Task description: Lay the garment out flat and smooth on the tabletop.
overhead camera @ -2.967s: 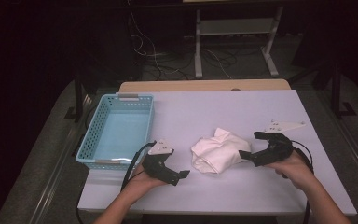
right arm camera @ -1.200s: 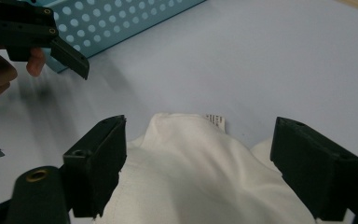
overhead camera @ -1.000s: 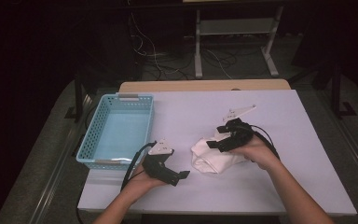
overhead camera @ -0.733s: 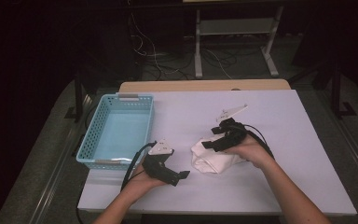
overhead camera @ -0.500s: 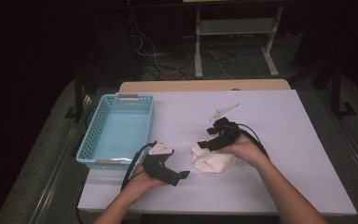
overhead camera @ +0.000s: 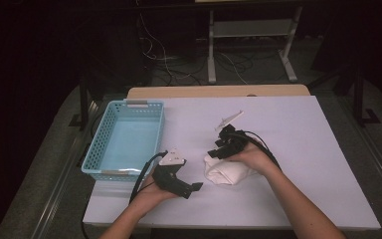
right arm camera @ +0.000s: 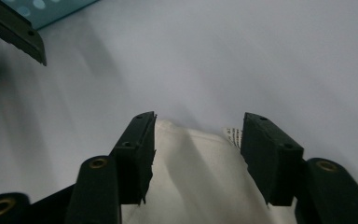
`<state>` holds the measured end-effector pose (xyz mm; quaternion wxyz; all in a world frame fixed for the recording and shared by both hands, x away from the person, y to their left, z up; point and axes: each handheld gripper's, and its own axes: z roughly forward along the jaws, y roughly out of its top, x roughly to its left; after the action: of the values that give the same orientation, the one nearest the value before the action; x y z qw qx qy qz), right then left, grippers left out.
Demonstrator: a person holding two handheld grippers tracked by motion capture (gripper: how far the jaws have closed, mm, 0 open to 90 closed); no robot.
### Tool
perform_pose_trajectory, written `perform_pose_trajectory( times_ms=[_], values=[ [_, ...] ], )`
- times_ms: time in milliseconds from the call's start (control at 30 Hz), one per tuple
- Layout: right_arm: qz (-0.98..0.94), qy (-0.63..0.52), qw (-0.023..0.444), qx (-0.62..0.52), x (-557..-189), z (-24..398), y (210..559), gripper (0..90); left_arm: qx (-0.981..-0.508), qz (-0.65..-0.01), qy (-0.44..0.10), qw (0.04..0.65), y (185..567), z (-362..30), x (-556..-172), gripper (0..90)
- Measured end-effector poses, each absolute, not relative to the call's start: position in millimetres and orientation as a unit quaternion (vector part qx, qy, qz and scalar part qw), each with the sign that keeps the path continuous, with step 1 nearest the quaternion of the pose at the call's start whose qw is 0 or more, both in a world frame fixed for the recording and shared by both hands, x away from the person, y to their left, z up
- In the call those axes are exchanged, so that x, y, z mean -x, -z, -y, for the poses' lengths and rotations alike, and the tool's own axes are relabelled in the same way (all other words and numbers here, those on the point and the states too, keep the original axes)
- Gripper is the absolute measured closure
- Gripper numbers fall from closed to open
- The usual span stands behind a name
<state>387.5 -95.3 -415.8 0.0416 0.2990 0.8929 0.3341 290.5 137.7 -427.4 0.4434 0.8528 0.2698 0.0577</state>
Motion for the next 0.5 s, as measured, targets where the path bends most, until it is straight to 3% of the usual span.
perform_pose_trajectory(
  times_ms=[500],
  values=[
    [-0.902, -0.308, 0.038, -0.301, -388.5, 92.3, 421.6, 76.9, -0.853, -0.270, -0.057, 0.443, 427.5, -137.8, -290.8, 0.0]
  ],
)
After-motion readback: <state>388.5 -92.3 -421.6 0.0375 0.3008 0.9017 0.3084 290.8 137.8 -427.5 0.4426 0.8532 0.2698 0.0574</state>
